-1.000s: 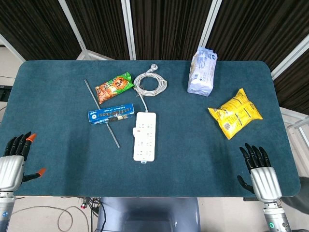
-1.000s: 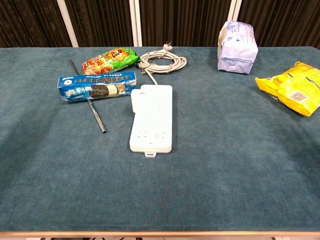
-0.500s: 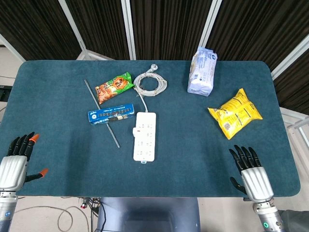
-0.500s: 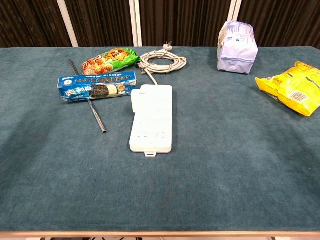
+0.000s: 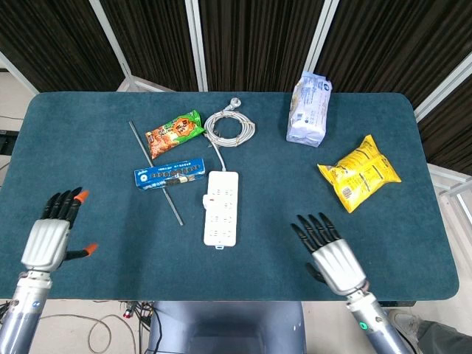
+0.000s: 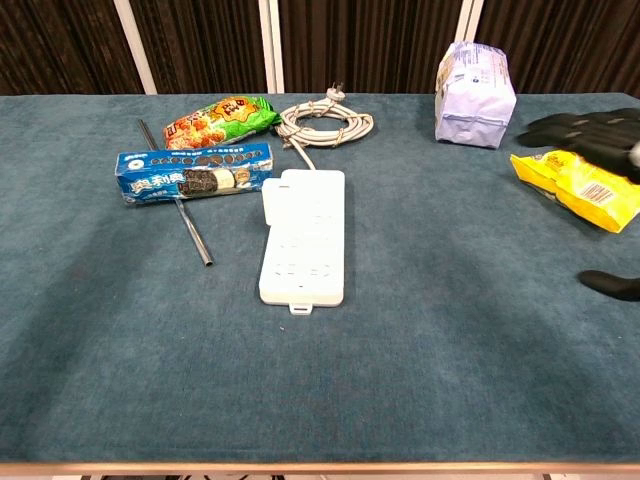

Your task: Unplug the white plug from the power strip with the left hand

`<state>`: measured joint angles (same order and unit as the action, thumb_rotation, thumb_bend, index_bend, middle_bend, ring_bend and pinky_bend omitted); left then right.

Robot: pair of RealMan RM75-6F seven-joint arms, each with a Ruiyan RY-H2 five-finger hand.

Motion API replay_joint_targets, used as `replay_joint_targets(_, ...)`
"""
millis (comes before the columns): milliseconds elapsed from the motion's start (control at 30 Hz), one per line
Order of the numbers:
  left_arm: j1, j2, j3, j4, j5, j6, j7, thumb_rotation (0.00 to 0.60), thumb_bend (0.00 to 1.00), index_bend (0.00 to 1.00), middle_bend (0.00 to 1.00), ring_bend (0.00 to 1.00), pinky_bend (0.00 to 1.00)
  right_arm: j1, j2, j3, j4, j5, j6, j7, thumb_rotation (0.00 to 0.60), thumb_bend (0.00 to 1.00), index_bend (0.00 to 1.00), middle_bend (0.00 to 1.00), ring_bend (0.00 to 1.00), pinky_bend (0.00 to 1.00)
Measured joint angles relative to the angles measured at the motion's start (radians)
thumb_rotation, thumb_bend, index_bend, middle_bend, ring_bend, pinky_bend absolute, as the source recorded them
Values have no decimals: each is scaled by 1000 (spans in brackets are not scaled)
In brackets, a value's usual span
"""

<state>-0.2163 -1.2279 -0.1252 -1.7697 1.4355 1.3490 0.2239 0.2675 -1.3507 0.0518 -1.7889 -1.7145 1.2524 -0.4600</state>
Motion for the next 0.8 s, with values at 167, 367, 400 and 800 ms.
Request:
replay_joint_targets(167,-96,-3,-82,-49,-75,-87,43,600,1,58,24,0,22,58,-71,26,-42,59,-99,-108,600,464,0,0,0,0)
replay_joint_targets(367,-218,-10,-167,-85,-178,-194,122,600,1,65,37,0,22,106,-172,49,-44,154,-173,-189,600,482,0,0,0,0)
replay_joint_targets(400,-238,-12,-177,-88,-195,-209,137,600,1,68,40,0,22,112,-187,52,-41,168,-181,-199,600,483,0,0,0,0)
replay_joint_targets(800,-479,-122,-266,-45,-453,-338,319,600,4,114,90,0,25,202,-366,92,49,317,-265,-284,600,482,0,0,0,0)
